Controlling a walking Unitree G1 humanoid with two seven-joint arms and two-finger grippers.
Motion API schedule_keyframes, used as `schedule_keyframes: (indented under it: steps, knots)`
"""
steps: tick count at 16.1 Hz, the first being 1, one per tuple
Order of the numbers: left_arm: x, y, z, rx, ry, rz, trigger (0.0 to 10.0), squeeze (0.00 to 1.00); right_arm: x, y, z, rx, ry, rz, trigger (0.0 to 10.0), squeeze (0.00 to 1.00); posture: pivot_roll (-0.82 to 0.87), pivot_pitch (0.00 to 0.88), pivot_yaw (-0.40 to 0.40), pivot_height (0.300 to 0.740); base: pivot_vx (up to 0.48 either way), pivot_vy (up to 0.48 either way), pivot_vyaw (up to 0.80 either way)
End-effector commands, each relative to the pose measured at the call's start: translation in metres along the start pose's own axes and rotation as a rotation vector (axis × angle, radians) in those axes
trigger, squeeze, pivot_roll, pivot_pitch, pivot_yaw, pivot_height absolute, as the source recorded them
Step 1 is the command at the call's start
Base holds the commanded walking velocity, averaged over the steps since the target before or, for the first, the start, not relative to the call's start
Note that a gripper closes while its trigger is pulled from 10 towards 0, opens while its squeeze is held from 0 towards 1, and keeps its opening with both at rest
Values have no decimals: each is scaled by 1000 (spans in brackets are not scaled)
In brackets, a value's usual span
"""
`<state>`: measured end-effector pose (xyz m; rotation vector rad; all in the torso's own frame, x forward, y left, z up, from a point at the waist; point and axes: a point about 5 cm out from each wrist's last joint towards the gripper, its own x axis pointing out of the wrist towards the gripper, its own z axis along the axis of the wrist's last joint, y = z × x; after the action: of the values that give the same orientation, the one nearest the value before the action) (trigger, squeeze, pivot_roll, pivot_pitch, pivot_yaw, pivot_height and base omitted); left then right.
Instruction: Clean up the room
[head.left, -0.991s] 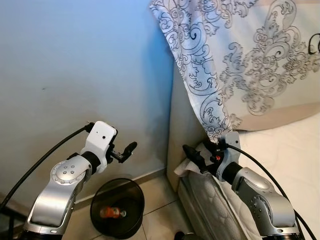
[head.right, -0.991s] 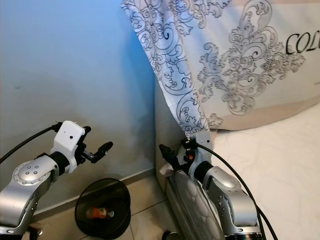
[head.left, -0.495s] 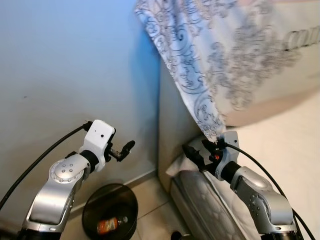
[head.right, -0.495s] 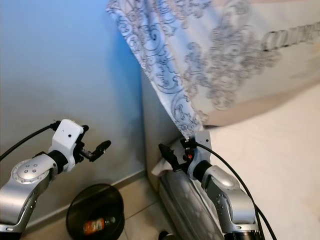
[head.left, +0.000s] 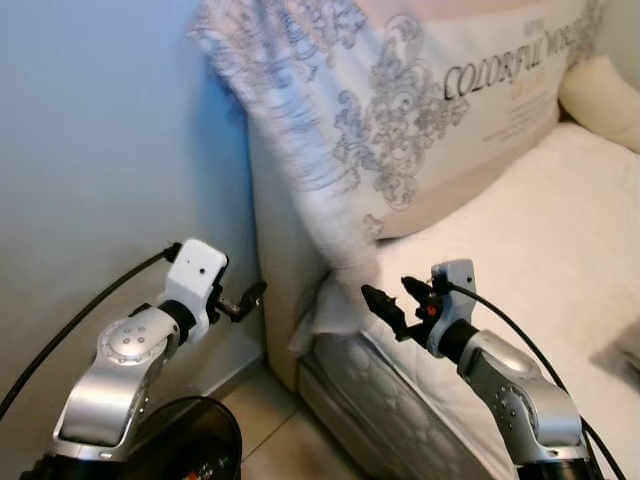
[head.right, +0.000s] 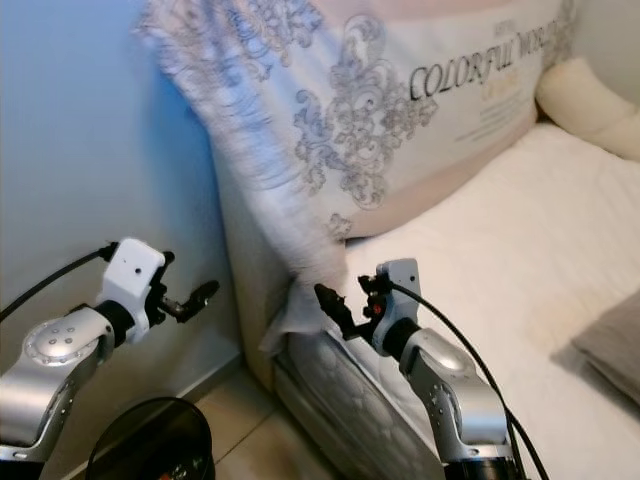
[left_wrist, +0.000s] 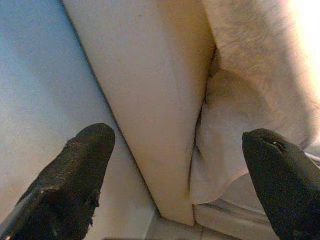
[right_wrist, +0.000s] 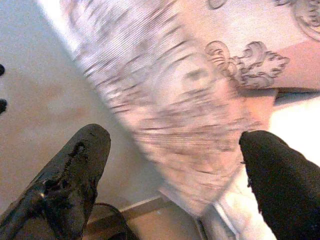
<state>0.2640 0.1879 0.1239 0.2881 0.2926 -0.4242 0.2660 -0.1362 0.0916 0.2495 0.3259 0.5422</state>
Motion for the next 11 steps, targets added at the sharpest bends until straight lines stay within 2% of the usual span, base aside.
schedule_keyframes:
  steps: [1, 5, 11]
  knots:
    - [3, -4, 5, 4, -21, -14, 10000, 0, -5, -7, 1, -3, 2, -30, 10000, 1000, 102, 0, 15, 740, 0, 0, -750]
    - [4, -3, 5, -8, -24, -4, 10000, 0, -4, -6, 0, -2, 6, -26, 10000, 1000, 101, 0, 14, 740, 0, 0, -753]
    - [6, 9, 10, -67, -59, 99, 10000, 0, -4, -9, -1, -14, -1, -65, 10000, 1000, 102, 0, 15, 740, 0, 0, -753]
